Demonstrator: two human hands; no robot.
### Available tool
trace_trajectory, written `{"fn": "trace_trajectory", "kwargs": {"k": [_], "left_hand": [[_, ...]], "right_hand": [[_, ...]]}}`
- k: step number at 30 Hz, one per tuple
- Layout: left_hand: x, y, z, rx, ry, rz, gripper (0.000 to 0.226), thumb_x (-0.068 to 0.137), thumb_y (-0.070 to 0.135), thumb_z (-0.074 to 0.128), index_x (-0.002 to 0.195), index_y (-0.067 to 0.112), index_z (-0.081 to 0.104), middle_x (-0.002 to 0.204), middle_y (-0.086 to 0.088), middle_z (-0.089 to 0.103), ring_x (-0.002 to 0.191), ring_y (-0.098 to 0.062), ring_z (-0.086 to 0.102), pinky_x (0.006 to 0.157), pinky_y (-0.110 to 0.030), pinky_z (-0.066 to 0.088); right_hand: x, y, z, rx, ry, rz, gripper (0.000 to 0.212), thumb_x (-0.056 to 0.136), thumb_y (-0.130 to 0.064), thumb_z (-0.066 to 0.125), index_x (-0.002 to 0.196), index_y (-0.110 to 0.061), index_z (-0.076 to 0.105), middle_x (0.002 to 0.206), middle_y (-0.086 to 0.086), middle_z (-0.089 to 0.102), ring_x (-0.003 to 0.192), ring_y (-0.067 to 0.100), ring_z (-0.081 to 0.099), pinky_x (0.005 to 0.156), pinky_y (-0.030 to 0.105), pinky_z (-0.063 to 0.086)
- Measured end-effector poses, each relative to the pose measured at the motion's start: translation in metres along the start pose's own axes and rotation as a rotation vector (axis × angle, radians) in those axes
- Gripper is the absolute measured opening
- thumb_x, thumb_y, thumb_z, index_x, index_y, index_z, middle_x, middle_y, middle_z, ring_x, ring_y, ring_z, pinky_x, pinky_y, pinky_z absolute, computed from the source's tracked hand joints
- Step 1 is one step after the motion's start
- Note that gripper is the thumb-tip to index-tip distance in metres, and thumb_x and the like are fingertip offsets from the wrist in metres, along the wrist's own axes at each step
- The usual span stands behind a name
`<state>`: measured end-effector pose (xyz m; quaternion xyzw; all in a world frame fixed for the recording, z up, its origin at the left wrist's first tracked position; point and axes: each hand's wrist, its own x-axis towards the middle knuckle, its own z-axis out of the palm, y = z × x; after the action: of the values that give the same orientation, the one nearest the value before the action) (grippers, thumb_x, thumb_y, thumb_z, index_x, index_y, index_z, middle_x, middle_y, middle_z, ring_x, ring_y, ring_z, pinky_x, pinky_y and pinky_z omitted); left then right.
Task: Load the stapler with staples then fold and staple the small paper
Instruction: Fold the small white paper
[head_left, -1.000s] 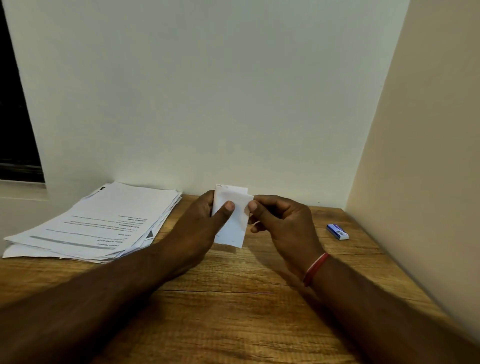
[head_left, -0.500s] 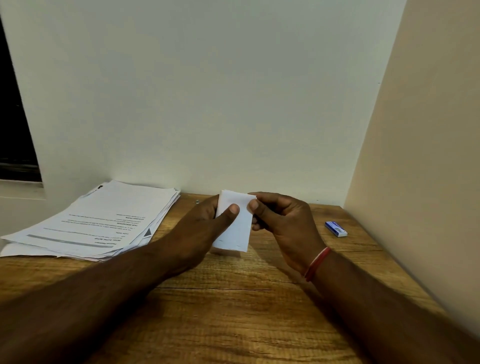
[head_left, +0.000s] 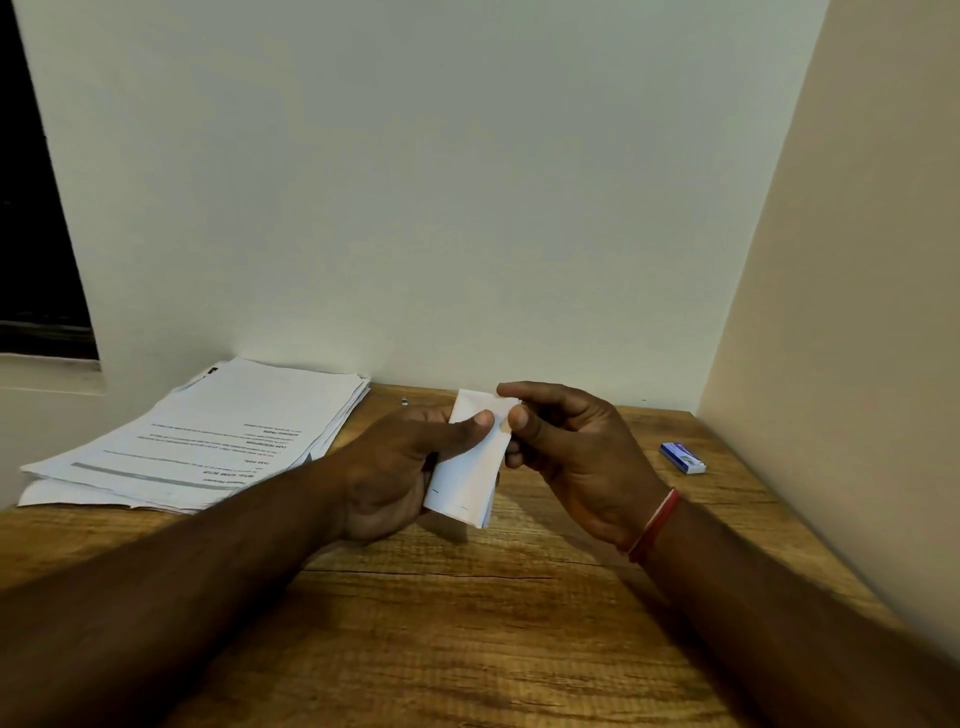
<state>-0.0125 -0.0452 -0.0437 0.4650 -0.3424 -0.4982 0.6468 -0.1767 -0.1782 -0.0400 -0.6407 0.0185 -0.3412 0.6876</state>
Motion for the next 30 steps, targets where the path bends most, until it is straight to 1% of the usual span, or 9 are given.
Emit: {"fn": "trace_trajectory", "kwargs": {"k": [2,4,9,14,16,19,24,28,30], "left_hand": [[-0.001,0.0009,-0.0007,-0.019,-0.019,-0.011,0.056,0.094,0.03,0.084,0.14,0.002,0.07,0.112,-0.019,0.08,0.09,-0.025,0.078,0.09,-0.043,0.062],[-0.002,0.0016,-0.001,-0.022,-0.022,-0.009,0.052,0.095,0.029,0.082,0.138,0.002,0.071,0.11,-0.019,0.08,0.089,-0.025,0.078,0.091,-0.044,0.06],[-0.0043,0.0026,0.0038,0.031,0.003,0.007,0.044,0.094,0.033,0.079,0.128,0.005,0.073,0.094,-0.014,0.08,0.078,-0.022,0.076,0.074,-0.039,0.065],[-0.007,0.0016,0.0052,0.061,0.01,0.05,0.034,0.087,0.031,0.082,0.112,0.008,0.079,0.092,-0.012,0.082,0.076,-0.019,0.079,0.071,-0.035,0.065],[-0.0059,0.001,0.0027,0.077,-0.014,0.081,0.033,0.092,0.028,0.082,0.117,0.006,0.08,0.1,-0.015,0.082,0.083,-0.021,0.08,0.072,-0.035,0.066],[-0.0028,-0.0002,-0.0016,0.082,-0.018,0.138,0.037,0.094,0.025,0.083,0.124,0.005,0.081,0.112,-0.02,0.081,0.095,-0.028,0.081,0.082,-0.04,0.067],[-0.005,0.0026,0.0015,0.074,-0.039,0.152,0.025,0.094,0.025,0.079,0.113,0.01,0.085,0.103,-0.017,0.082,0.087,-0.024,0.081,0.074,-0.036,0.068],[-0.0069,0.0035,0.002,0.068,-0.052,0.144,0.043,0.097,0.024,0.076,0.134,0.003,0.077,0.102,-0.015,0.081,0.085,-0.021,0.08,0.071,-0.034,0.066],[-0.0067,0.003,0.0011,0.07,-0.047,0.133,0.043,0.097,0.025,0.078,0.135,0.003,0.077,0.103,-0.017,0.081,0.085,-0.021,0.08,0.072,-0.034,0.066]], "right_hand": [[-0.0003,-0.0001,0.001,0.026,0.003,0.005,0.032,0.084,-0.016,0.081,0.116,-0.011,0.084,0.092,0.012,0.075,0.075,0.022,0.069,0.068,0.031,0.062],[-0.0005,-0.0005,0.0017,0.043,-0.002,0.007,0.033,0.085,-0.013,0.079,0.117,-0.012,0.084,0.09,0.012,0.075,0.073,0.021,0.069,0.069,0.03,0.062],[-0.0013,-0.0014,0.0027,0.022,-0.001,0.024,0.03,0.082,-0.016,0.081,0.111,-0.01,0.086,0.097,0.016,0.08,0.075,0.02,0.071,0.071,0.031,0.063],[-0.002,-0.0018,0.0041,0.007,-0.031,0.015,0.028,0.078,-0.016,0.085,0.104,-0.009,0.088,0.096,0.016,0.081,0.078,0.023,0.071,0.069,0.03,0.061],[-0.0016,-0.0015,0.0041,0.008,-0.033,0.014,0.03,0.077,-0.016,0.085,0.105,-0.006,0.087,0.095,0.017,0.081,0.077,0.023,0.072,0.069,0.03,0.062],[-0.0018,-0.0009,0.0034,0.002,-0.044,0.008,0.032,0.081,-0.01,0.082,0.113,-0.005,0.084,0.099,0.019,0.08,0.08,0.023,0.072,0.07,0.03,0.062],[-0.002,-0.0014,0.0043,0.066,-0.067,0.03,0.035,0.078,-0.009,0.082,0.112,-0.012,0.086,0.099,0.016,0.079,0.077,0.023,0.073,0.073,0.032,0.064],[-0.0027,-0.0016,0.0051,0.06,-0.066,0.033,0.029,0.085,-0.007,0.078,0.113,-0.008,0.086,0.098,0.017,0.08,0.08,0.022,0.072,0.072,0.03,0.062],[-0.0029,-0.0024,0.0064,0.052,-0.048,0.04,0.029,0.081,-0.012,0.081,0.11,-0.009,0.087,0.099,0.016,0.082,0.081,0.021,0.073,0.072,0.029,0.062]]}}
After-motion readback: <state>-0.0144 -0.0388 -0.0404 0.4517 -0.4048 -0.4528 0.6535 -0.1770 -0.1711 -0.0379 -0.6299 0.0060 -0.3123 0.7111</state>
